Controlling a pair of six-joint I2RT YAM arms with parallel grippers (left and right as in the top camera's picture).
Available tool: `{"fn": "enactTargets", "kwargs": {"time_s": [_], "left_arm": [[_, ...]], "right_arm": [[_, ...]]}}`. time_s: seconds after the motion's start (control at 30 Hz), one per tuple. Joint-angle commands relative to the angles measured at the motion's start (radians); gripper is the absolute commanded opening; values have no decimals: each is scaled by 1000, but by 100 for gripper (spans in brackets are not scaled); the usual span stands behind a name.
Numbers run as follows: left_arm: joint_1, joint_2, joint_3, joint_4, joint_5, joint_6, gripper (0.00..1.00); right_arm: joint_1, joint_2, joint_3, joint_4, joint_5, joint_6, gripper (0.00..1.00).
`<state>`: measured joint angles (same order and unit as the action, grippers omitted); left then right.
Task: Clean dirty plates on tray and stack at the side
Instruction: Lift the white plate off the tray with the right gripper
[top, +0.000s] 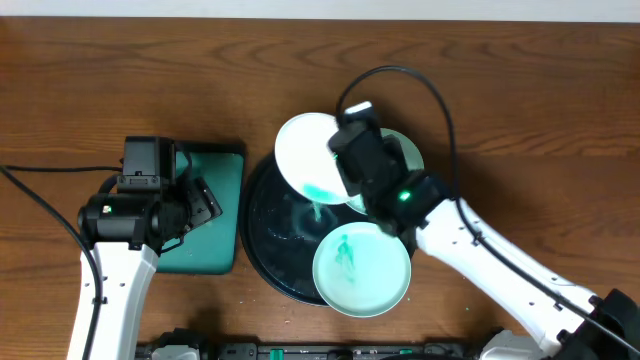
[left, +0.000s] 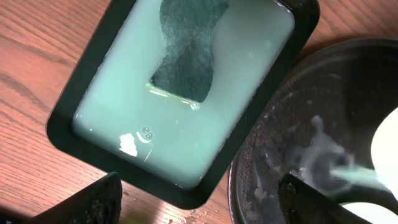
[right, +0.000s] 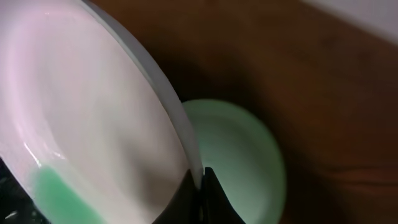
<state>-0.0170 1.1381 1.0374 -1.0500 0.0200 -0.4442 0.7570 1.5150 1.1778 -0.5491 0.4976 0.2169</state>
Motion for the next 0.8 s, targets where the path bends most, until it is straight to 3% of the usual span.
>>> {"fn": "enactTargets", "kwargs": {"time_s": [0.0,0.33,0.43,0.77], "left_arm": [[-2,3,-7,-3,-5,6,80],[-2,3,-7,-4,-5,6,80],[-2,3,-7,-3,-5,6,80],[-2,3,-7,-4,-5,6,80]], "right_arm": [[79,-18,6,31,335,-65,1],[347,-18,6,231,922,-391,1],[391,-18,6,266,999,-465,1],[423,-18,6,269,1051,-496,1]]}}
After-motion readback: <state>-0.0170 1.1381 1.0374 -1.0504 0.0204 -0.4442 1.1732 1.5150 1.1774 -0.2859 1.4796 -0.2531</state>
